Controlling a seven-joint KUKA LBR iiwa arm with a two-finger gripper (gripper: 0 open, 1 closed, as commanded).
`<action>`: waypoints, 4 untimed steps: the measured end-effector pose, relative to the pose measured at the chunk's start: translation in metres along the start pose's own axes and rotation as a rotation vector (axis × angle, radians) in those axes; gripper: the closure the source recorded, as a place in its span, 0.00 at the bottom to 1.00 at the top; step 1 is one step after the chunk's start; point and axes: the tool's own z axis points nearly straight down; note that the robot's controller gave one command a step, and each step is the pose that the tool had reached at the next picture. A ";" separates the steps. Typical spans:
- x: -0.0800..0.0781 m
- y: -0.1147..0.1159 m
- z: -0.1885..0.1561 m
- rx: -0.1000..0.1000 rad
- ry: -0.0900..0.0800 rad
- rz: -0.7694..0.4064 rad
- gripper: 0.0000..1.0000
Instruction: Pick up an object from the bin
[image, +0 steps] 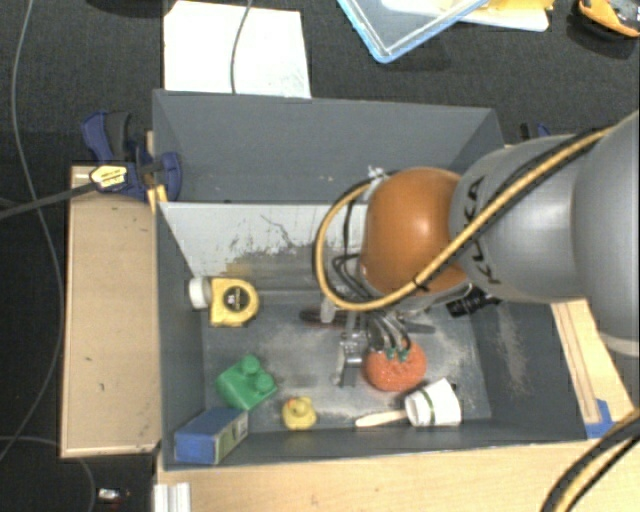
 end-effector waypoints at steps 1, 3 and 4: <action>-0.002 -0.001 -0.005 -0.001 -0.007 0.003 0.00; 0.007 -0.083 0.031 -0.003 -0.010 -0.083 0.00; 0.003 -0.092 0.043 -0.002 -0.008 0.072 0.00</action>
Offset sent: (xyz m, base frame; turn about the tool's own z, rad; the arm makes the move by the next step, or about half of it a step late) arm 0.0063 -0.0575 -0.0279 0.0544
